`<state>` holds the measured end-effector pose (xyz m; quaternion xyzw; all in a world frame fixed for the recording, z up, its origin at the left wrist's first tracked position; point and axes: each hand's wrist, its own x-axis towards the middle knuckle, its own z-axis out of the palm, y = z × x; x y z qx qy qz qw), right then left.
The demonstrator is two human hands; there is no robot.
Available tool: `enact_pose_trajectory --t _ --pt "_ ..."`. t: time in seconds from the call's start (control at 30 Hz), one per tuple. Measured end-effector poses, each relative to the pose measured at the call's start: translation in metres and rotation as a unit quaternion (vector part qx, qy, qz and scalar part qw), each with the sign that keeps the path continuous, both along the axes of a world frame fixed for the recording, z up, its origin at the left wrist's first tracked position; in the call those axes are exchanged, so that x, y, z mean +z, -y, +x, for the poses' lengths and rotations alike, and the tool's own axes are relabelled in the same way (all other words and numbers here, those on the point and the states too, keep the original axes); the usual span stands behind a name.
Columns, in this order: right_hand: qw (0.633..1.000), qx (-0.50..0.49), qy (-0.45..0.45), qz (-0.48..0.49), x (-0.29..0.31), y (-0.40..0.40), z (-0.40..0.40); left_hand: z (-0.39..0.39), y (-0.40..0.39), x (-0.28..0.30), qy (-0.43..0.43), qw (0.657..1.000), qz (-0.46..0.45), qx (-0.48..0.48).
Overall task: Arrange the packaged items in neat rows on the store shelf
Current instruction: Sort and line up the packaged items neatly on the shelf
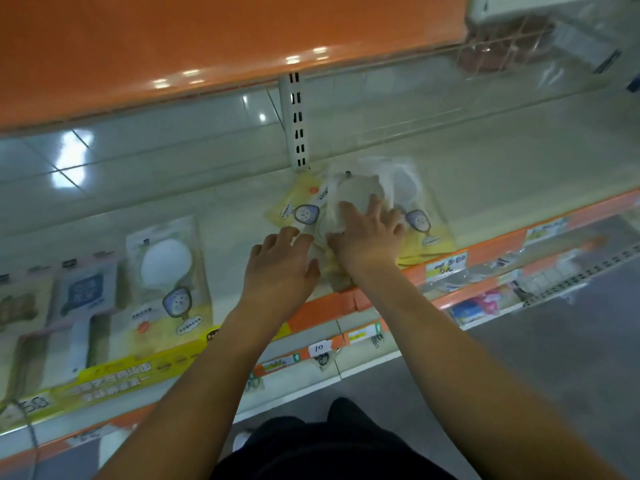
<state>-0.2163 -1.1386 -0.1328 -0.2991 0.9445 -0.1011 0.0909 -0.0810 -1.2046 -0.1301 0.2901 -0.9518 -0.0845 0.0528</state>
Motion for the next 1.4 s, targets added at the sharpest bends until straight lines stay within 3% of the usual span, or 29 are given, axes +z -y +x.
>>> enact_pose_trajectory --t 0.33,0.77,0.9,1.4 --pt "0.998 0.049 -0.030 -0.005 -0.006 -0.010 -0.017 -0.010 -0.014 -0.008 -0.014 0.998 0.009 0.056" --pt "0.988 0.034 -0.081 -0.129 -0.011 -0.027 -0.022 -0.006 -0.007 -0.003 -0.013 0.998 0.020 0.057" --pt "0.980 0.032 -0.110 -0.163 -0.005 -0.021 -0.011 0.002 0.003 0.000 -0.024 0.998 0.019 0.055" --pt "0.977 0.135 -0.058 -0.153 0.017 0.061 0.082 0.075 0.060 0.008 -0.024 0.992 0.025 0.124"
